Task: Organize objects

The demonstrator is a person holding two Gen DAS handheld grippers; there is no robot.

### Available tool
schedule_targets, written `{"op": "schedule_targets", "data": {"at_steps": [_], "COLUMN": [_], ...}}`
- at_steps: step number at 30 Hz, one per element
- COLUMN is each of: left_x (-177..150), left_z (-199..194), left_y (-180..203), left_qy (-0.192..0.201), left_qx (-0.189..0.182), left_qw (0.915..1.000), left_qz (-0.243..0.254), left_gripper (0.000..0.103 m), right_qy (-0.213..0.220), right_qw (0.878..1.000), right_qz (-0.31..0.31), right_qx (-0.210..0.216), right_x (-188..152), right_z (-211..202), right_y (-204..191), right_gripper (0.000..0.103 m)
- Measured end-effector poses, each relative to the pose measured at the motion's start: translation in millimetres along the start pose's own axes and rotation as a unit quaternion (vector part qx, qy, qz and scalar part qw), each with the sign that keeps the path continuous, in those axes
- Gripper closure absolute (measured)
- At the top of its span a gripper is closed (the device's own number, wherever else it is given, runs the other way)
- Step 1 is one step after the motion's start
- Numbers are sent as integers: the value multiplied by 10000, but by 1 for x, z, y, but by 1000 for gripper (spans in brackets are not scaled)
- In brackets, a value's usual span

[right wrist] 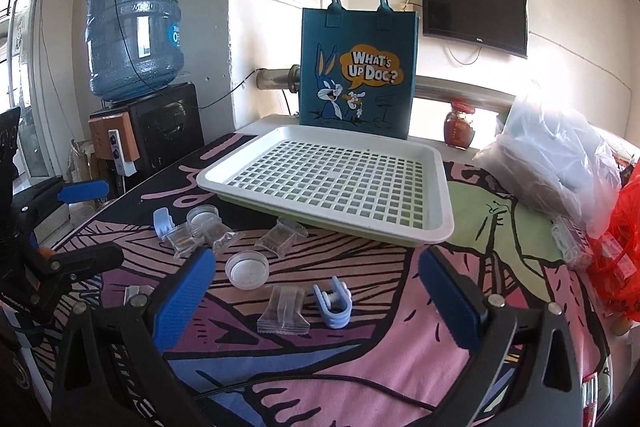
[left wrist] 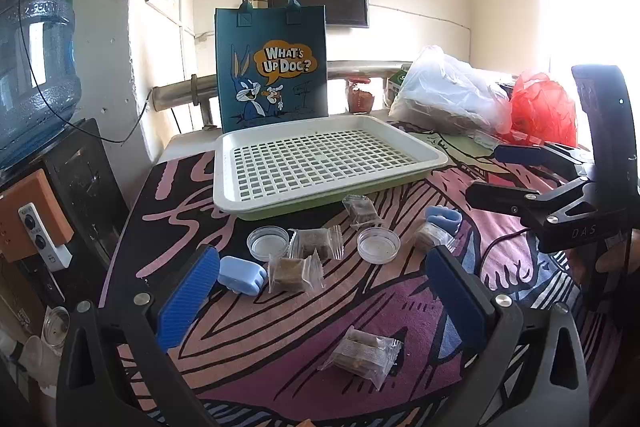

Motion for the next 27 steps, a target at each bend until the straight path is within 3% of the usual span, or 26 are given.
{"op": "schedule_targets", "data": {"at_steps": [4,8,27], "left_x": [-3,-4,-6], "left_z": [9,8,14], "left_y": [7,13,20], "left_qy": [-211,-178,-335], "left_qx": [-21,1,-69], "left_qw": [9996,9993,9984], "left_qz": [158,321,443], "left_gripper": [0,0,0], "right_qy": [-136,-287,-269], "right_qw": [9999,9994,9994], "right_qz": [42,62,114], "right_qx": [-88,-158,-199], "right_x": [-6,-10,-9], "right_z": [11,18,17], "right_y": [2,4,8], "right_gripper": [0,0,0]}}
Point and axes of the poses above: each gripper's, at about its wrist camera, not at the fingertips, and z roughly the way its jaws point, y to its right, x to its top, the point moved 2 cm from there along z, roughly the way its jaws point, and after that the axes turned 2 degrees about z, right-handed, at the moved point
